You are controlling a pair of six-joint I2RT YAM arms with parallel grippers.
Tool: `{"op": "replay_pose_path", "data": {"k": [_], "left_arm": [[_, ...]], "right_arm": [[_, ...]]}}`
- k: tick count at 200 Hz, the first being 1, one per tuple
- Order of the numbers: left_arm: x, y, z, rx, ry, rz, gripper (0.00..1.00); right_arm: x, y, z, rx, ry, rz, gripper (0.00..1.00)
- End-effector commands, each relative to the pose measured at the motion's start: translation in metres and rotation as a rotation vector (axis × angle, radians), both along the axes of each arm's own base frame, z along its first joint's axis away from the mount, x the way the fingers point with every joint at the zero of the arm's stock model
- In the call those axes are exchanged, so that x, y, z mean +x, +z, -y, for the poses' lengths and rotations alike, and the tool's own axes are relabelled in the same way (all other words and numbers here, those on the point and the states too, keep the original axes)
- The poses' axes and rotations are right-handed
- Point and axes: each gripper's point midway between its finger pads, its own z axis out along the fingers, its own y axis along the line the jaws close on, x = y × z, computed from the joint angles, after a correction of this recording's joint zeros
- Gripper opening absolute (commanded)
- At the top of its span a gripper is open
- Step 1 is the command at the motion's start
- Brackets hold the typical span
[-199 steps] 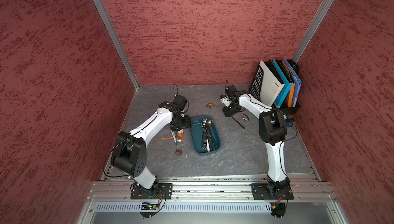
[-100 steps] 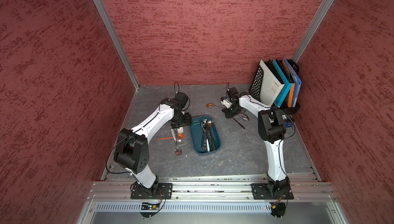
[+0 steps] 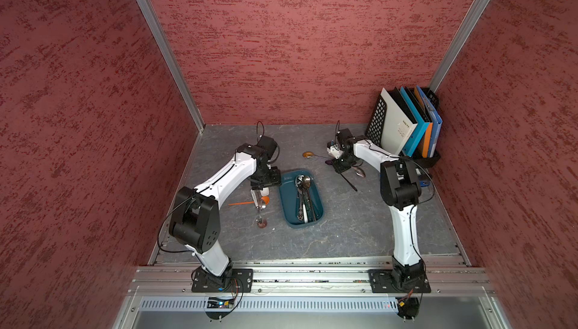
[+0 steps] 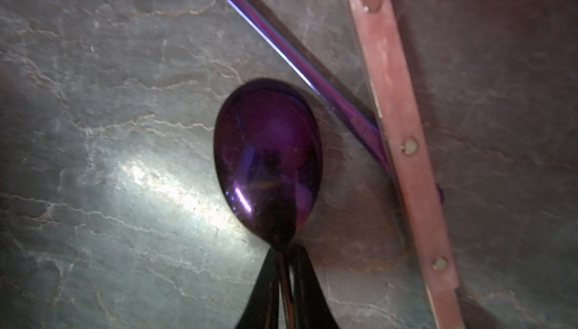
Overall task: Put the spoon into the storage box
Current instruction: Pick up the spoon from the center of the board.
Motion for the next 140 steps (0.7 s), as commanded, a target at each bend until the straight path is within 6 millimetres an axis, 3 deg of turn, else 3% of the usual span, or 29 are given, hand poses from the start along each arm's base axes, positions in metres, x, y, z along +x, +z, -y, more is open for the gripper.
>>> {"op": "replay_pose_path", "data": {"k": [1, 47, 83, 140], "left_arm": [[0.002, 0.003, -0.001, 0.009, -0.013, 0.017, 0.71], [0.003, 0.003, 0.001, -0.080, 0.017, 0.027, 0.72], [0.000, 0.003, -0.012, -0.176, 0.093, 0.044, 0.72], [-0.007, 0.003, -0.020, -0.304, 0.145, 0.062, 0.72]], "right_arm": [[-0.020, -0.010, -0.011, 0.054, 0.032, -0.082, 0.10], [-0.013, 0.009, -0.017, 0.088, 0.031, -0.047, 0.04], [-0.007, 0.036, -0.023, 0.135, 0.012, 0.003, 0.01], [-0.020, 0.108, -0.045, 0.250, -0.043, 0.041, 0.00]]}}
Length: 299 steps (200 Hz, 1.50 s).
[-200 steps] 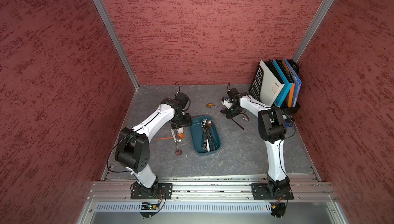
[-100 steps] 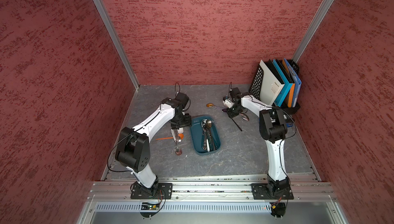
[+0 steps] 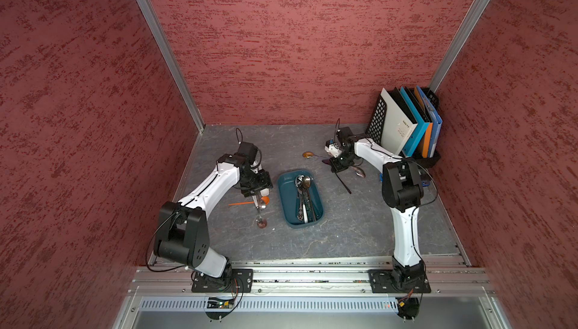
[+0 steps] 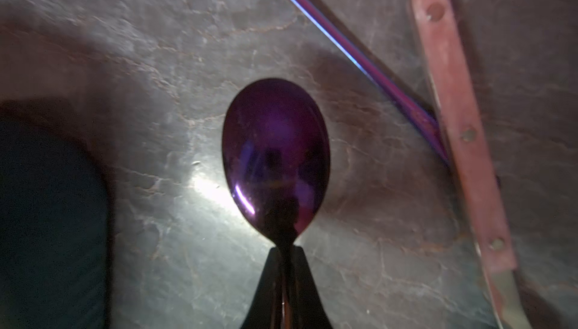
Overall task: Put the spoon into the storage box
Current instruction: Pick up the spoon from the center of the board, then place the spoon in the storage box.
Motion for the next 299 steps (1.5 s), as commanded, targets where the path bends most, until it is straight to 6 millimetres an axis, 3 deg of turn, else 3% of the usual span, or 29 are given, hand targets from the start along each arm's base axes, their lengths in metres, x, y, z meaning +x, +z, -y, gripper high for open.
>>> {"op": "replay_pose_path", "data": {"k": [1, 21, 74, 126, 224, 299], "left_arm": [[0.005, 0.008, 0.006, -0.078, 0.003, 0.051, 0.72], [0.003, 0.009, 0.007, -0.113, 0.007, 0.051, 0.72], [-0.002, 0.013, 0.011, -0.167, -0.009, 0.083, 0.72], [-0.007, 0.018, 0.001, -0.150, -0.027, 0.132, 0.73], [-0.016, 0.010, -0.006, -0.129, -0.049, 0.119, 0.73], [-0.020, 0.004, -0.007, -0.124, -0.052, 0.103, 0.73]], "right_arm": [[-0.006, 0.071, -0.020, 0.104, -0.029, 0.076, 0.00], [-0.026, 0.087, -0.040, 0.127, -0.008, 0.066, 0.00], [-0.070, 0.106, -0.086, 0.093, -0.078, 0.073, 0.01], [-0.090, 0.074, -0.102, 0.042, -0.189, 0.038, 0.00], [-0.087, 0.046, -0.126, 0.004, -0.194, 0.014, 0.00], [-0.091, 0.013, -0.121, -0.066, -0.234, -0.030, 0.00]]}}
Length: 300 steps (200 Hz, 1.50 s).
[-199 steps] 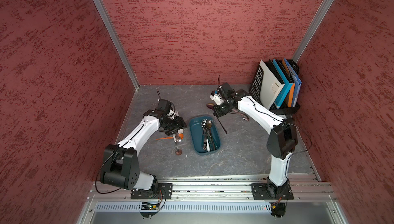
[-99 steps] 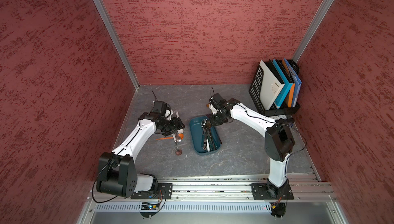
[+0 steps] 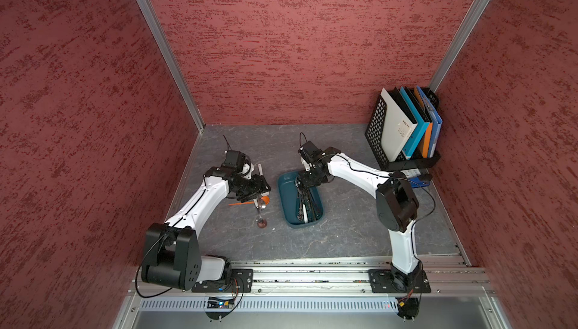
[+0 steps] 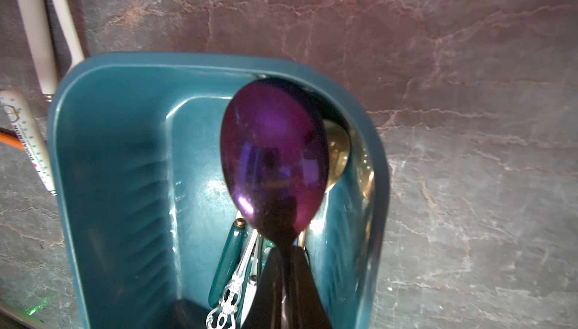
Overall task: Put the spoon into the storage box
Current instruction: Place the spoon in the storage box.
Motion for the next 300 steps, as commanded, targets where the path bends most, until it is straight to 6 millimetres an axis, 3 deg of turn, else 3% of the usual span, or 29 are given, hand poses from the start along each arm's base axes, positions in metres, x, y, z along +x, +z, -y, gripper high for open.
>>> {"op": "replay_pose_path", "data": {"k": [1, 63, 119, 160, 243, 271, 300], "left_arm": [[-0.002, 0.000, -0.002, 0.005, -0.009, 0.008, 0.73], [-0.004, 0.001, -0.003, 0.011, 0.000, 0.003, 0.73], [-0.003, 0.003, -0.001, 0.019, 0.000, 0.001, 0.73], [-0.002, 0.003, -0.001, 0.038, -0.004, 0.003, 0.73], [0.017, 0.012, 0.006, 0.148, -0.060, 0.018, 0.73], [0.024, 0.014, 0.013, 0.160, -0.073, 0.017, 0.73], [0.026, 0.014, 0.018, 0.169, -0.078, 0.015, 0.73]], "right_arm": [[0.006, -0.009, 0.002, -0.035, -0.029, 0.012, 0.00], [0.003, -0.030, 0.005, -0.062, -0.039, -0.002, 0.01], [0.003, -0.033, 0.005, -0.071, -0.035, -0.010, 0.17], [0.004, -0.008, 0.005, -0.035, -0.028, 0.043, 0.32], [0.002, 0.040, 0.023, -0.067, 0.102, 0.174, 0.41], [0.015, 0.052, 0.034, -0.096, 0.175, 0.215, 0.42], [0.044, 0.066, 0.055, -0.085, 0.164, 0.264, 0.44]]}}
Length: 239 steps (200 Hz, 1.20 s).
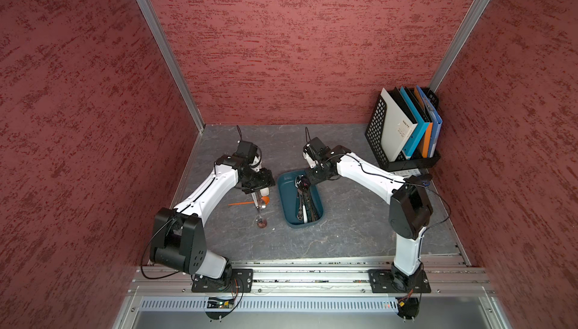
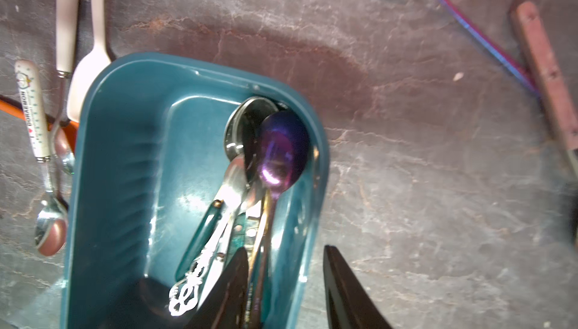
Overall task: Put the spoon into the storage box
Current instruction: Place the spoon in the storage box, then pick up the spoon from the center of the board.
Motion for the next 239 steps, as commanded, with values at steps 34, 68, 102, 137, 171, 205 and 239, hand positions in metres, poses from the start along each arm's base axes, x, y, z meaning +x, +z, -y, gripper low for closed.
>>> {"op": "replay_pose_path", "data": {"k": [34, 68, 102, 137, 171, 205, 239], "left_arm": [[0.006, 0.000, 0.008, 0.024, -0.007, -0.008, 0.73], [0.005, -0.001, 0.010, 0.043, -0.009, -0.022, 0.73], [0.001, -0.002, 0.006, 0.067, -0.004, -0.038, 0.73], [0.002, -0.006, 0.007, 0.073, -0.007, -0.063, 0.73], [0.004, -0.007, 0.009, 0.082, -0.008, -0.074, 0.73], [0.003, -0.010, 0.008, 0.089, -0.010, -0.089, 0.73], [0.005, -0.009, 0.008, 0.096, -0.013, -0.090, 0.73]], "right_arm": [[0.081, 0.008, 0.058, -0.010, 0.010, 0.089, 0.47], [0.124, -0.018, 0.103, -0.076, -0.074, 0.047, 0.48], [0.149, -0.037, 0.131, -0.060, -0.120, 0.029, 0.49], [0.159, -0.058, 0.144, -0.110, -0.104, -0.005, 0.50], [0.162, -0.070, 0.153, -0.105, -0.120, -0.033, 0.50], [0.158, -0.082, 0.157, -0.103, -0.126, -0.060, 0.49], [0.155, -0.092, 0.166, -0.112, -0.154, -0.076, 0.46]]}}
